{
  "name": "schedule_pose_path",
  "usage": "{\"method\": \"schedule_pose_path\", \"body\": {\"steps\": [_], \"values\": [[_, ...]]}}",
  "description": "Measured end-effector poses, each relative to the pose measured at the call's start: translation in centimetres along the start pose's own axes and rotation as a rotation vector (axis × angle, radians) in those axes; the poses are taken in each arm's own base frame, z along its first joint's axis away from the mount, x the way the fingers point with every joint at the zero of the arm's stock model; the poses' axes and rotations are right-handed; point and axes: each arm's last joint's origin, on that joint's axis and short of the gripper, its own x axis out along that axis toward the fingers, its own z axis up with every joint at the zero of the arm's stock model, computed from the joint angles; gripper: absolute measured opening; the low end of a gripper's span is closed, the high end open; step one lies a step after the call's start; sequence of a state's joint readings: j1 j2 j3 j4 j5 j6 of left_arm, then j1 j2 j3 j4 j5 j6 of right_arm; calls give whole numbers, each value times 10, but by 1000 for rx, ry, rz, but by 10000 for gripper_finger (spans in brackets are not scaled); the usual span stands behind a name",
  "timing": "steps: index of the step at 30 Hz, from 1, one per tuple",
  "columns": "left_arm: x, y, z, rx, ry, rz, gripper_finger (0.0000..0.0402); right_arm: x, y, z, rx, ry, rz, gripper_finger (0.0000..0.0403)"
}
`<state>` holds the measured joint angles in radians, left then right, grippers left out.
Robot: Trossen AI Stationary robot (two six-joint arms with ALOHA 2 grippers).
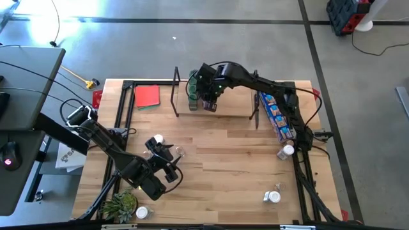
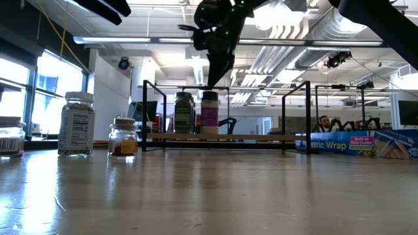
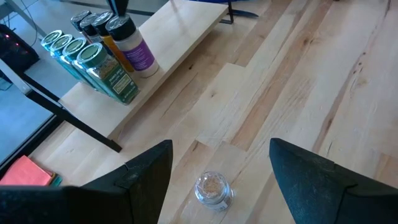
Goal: Shelf spices
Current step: Adjust the black seasoning bottles, then put the bottom right white seasoning bottle on the shelf
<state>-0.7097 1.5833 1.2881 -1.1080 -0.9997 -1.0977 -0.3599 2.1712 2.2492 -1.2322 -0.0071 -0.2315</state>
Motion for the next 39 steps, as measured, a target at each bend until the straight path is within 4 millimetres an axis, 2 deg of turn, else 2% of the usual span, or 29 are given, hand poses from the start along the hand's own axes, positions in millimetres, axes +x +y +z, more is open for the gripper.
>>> {"method": "schedule_pose_path", "body": {"steps": [6, 8, 13, 17, 20, 22, 26, 30, 33, 36, 39], "values": [[0, 0, 0, 0, 0, -1, 262, -35, -6, 5, -20, -62, -58, 62], [-2, -1, -1, 4, -1, -5, 262, -48, -9, -4, -25, -57, -82, 62], [-10, -3, -5, 21, -46, -12, 262, -105, -10, -29, -9, -96, -109, 62], [-18, -3, -9, 22, -83, -13, 262, -140, 7, -59, 8, -139, -105, 62], [-24, -4, -13, 7, -96, -24, 262, -155, 31, -90, 50, -177, -91, 62], [-27, -4, -15, 2, -107, -31, 262, -159, 54, -115, 59, -190, -85, 62], [-32, -5, -17, -12, -121, -44, 262, -157, 109, -170, 68, -173, -31, 62], [-33, -6, -18, -17, -125, -50, 262, -149, 165, -217, 75, -134, 117, 62], [-32, -6, -17, -18, -133, -45, 262, -136, 207, -239, 59, -93, 203, 62], [-32, -5, -16, -20, -149, -38, 262, -123, 247, -253, -1, -73, 279, 62], [-31, -5, -15, -31, -153, -31, 262, -113, 275, -263, -35, -9, 296, 62]]}}
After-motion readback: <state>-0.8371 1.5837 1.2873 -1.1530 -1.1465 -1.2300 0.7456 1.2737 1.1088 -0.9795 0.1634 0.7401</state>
